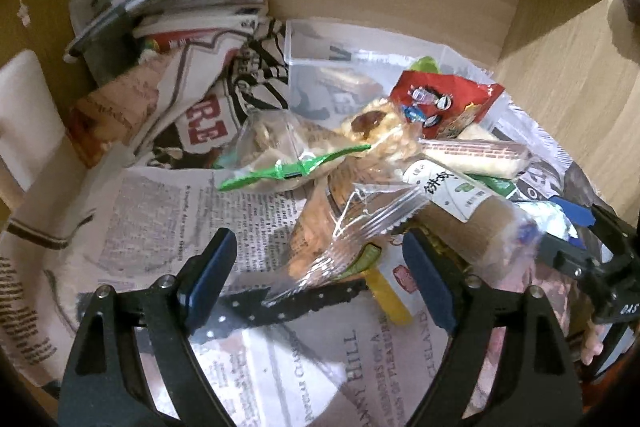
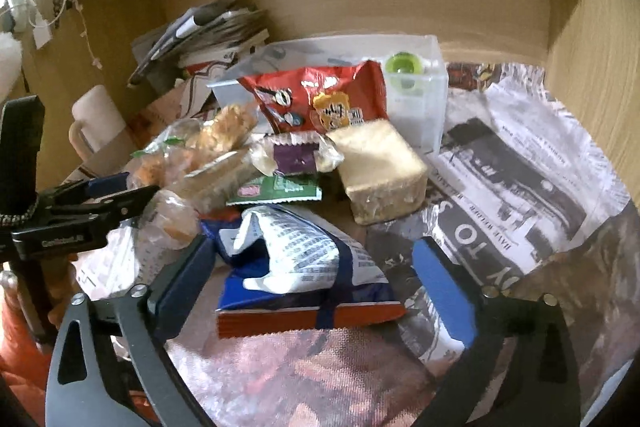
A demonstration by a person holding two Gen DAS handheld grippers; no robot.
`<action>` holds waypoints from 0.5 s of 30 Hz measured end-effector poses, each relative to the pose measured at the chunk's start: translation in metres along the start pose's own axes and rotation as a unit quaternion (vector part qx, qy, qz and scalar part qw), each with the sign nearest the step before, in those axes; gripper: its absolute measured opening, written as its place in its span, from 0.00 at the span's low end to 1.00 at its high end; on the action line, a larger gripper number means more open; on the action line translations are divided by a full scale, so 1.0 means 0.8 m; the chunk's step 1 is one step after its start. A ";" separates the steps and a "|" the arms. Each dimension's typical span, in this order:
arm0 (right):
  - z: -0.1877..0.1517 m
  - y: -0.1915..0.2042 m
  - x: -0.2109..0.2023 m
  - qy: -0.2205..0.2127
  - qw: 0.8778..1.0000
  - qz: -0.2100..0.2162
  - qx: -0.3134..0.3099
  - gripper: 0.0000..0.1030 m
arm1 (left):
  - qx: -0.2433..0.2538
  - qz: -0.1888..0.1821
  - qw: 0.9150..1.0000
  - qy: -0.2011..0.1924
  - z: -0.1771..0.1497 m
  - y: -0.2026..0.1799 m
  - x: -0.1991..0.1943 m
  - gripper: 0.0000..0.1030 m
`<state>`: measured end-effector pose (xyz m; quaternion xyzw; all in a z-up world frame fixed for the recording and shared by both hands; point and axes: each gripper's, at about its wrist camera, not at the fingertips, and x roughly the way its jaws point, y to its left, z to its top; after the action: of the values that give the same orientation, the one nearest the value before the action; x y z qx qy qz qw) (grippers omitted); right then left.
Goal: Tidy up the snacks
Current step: 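Grasp the clear cookie bag with the left tool while the right tool grasps the blue-red chip bag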
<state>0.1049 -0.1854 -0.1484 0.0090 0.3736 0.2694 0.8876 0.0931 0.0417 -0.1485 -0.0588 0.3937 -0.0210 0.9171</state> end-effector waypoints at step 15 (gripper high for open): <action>-0.005 -0.006 0.022 0.033 0.999 0.037 -0.002 0.72 | -0.022 -0.042 0.999 0.015 0.004 0.002 0.034 0.60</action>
<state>0.1146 -0.1819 -0.1637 0.0123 0.4015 0.3028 0.8643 0.1140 0.0411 -0.1661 -0.0951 0.4048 -0.0513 0.9080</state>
